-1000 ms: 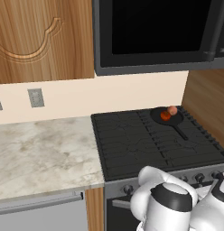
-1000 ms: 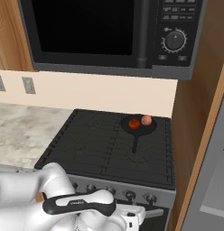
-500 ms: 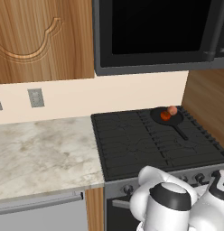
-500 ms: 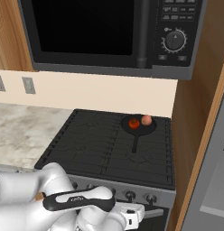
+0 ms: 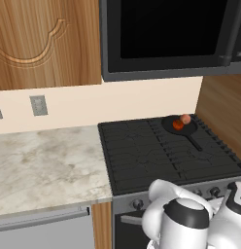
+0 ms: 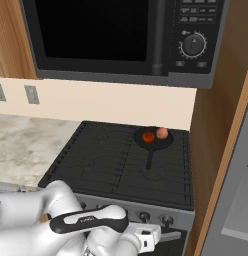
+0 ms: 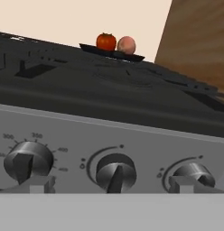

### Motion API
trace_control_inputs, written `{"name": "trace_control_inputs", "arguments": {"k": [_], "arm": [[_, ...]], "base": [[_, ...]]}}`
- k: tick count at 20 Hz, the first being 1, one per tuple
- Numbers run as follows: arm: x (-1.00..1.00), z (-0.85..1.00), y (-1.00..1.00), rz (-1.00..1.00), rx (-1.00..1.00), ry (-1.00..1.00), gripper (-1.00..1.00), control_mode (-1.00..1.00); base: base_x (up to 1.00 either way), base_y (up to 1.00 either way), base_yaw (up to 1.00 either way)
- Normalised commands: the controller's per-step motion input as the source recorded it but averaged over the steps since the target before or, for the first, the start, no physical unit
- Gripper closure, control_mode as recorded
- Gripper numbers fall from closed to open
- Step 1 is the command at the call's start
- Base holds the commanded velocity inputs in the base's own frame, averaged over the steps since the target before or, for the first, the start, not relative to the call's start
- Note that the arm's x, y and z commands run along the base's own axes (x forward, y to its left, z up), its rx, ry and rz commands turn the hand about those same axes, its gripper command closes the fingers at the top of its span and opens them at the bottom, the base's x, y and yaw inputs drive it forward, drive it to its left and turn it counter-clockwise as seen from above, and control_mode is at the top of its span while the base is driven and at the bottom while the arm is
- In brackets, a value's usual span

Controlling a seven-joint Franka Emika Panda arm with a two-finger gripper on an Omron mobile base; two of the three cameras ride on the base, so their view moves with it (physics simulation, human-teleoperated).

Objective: Place the pan on the rear right burner on the stove. Then place the tomato and the onion in the pan and turn on the rear right burner.

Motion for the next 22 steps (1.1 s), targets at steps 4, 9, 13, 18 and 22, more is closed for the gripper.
{"name": "trace_control_inputs", "arguments": {"k": [4,9,13,18,22], "arm": [[0.08,0.0,0.0,0.0,0.0,0.0,-1.0,-1.0],[0.24,-0.06,0.04,0.0,0.0,0.0,-1.0,-1.0],[0.18,-0.06,0.07,0.0,0.0,0.0,-1.0,-1.0],[0.03,-0.12,0.11,0.0,0.0,0.01,-1.0,-1.0],[0.06,-0.12,0.04,0.0,0.0,0.02,-1.0,-1.0]], "base": [[0.0,0.0,0.0],[0.0,0.0,0.0],[0.0,0.0,0.0],[0.0,0.0,0.0],[0.0,0.0,0.0]]}}
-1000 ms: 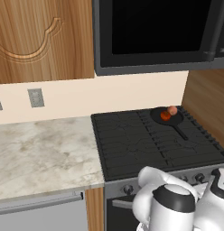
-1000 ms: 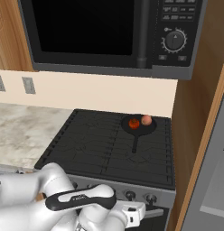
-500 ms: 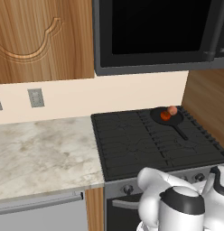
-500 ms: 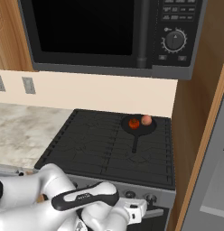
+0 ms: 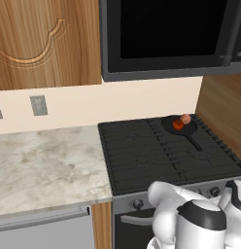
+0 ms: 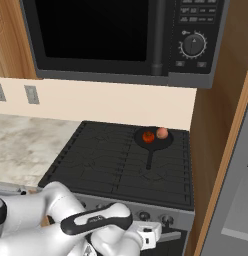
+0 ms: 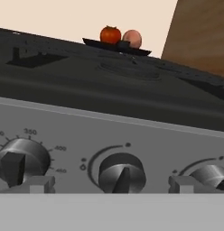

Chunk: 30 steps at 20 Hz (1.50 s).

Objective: Place the pan on the rear right burner on the stove. Then place the tomato and the onion in the pan and turn on the rear right burner.

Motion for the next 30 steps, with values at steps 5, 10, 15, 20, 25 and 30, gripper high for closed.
{"name": "trace_control_inputs", "arguments": {"k": [5,10,15,20,25,30], "arm": [[0.18,-0.01,0.0,0.0,0.0,0.01,-1.0,-1.0],[0.2,0.0,0.0,0.0,0.0,0.0,-1.0,-1.0],[0.15,-0.03,0.0,0.0,0.0,0.0,-1.0,-1.0],[0.09,-0.3,0.0,0.0,0.0,0.0,-1.0,-1.0],[0.03,-0.34,0.0,0.0,0.0,0.0,-1.0,-1.0],[0.0,-0.06,0.0,0.0,0.0,0.0,-1.0,-1.0]], "base": [[0.0,0.0,0.0],[0.0,0.0,0.0],[0.0,0.0,0.0],[0.0,0.0,0.0],[0.0,0.0,0.0],[0.0,0.0,0.0]]}}
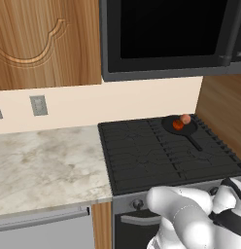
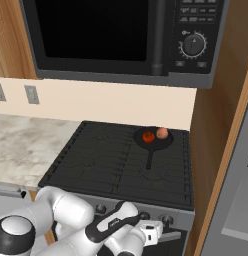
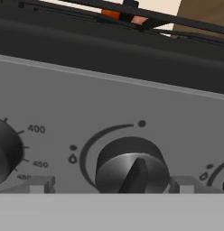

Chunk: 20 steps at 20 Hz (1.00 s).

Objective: Place the pan on the rear right burner on the stove. Then place the tomato and the onion in the pan and turn on the rear right burner.

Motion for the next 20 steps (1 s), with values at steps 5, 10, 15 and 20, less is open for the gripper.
{"name": "trace_control_inputs", "arguments": {"k": [5,10,15,20], "arm": [[0.0,0.0,0.0,0.0,0.0,0.0,-1.0,-1.0],[0.0,0.0,-0.04,0.0,0.0,0.0,-1.0,-1.0],[0.0,0.0,-0.05,0.0,0.0,0.0,-1.0,-1.0],[0.01,0.0,-0.1,0.0,0.02,-0.01,-1.0,-1.0]], "base": [[0.0,0.0,0.0],[0.0,0.0,0.0],[0.0,0.0,0.0],[0.0,0.0,0.0]]}}
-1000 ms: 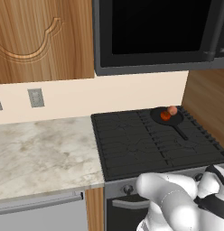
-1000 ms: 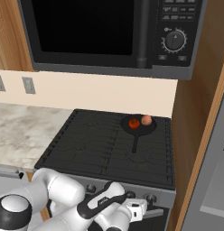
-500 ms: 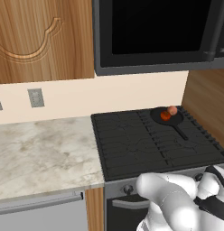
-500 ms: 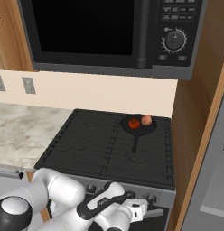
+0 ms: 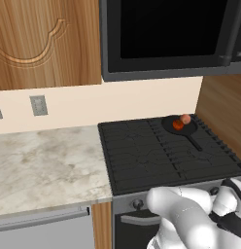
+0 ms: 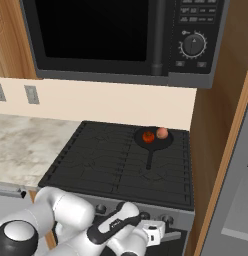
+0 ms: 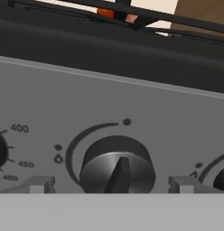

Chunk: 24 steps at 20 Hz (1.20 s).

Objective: Place the pan on the rear right burner on the stove. Then place the tomato and the onion in the pan and turn on the rear right burner.

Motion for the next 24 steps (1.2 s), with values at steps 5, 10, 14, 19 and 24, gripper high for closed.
{"name": "trace_control_inputs", "arguments": {"k": [5,10,14,19,24], "arm": [[0.03,0.05,-0.02,0.0,0.05,-0.04,-1.0,-1.0],[0.0,0.0,0.0,0.0,0.01,0.0,-1.0,-1.0],[0.0,0.0,0.0,0.0,0.0,0.0,-1.0,-1.0],[0.0,0.0,0.0,0.0,0.0,0.0,1.0,-1.0],[0.0,0.0,0.0,0.0,0.0,0.0,1.0,-1.0]], "base": [[0.0,0.0,0.0],[0.0,0.0,0.0],[0.0,0.0,0.0],[0.0,0.0,0.0],[0.0,0.0,0.0]]}}
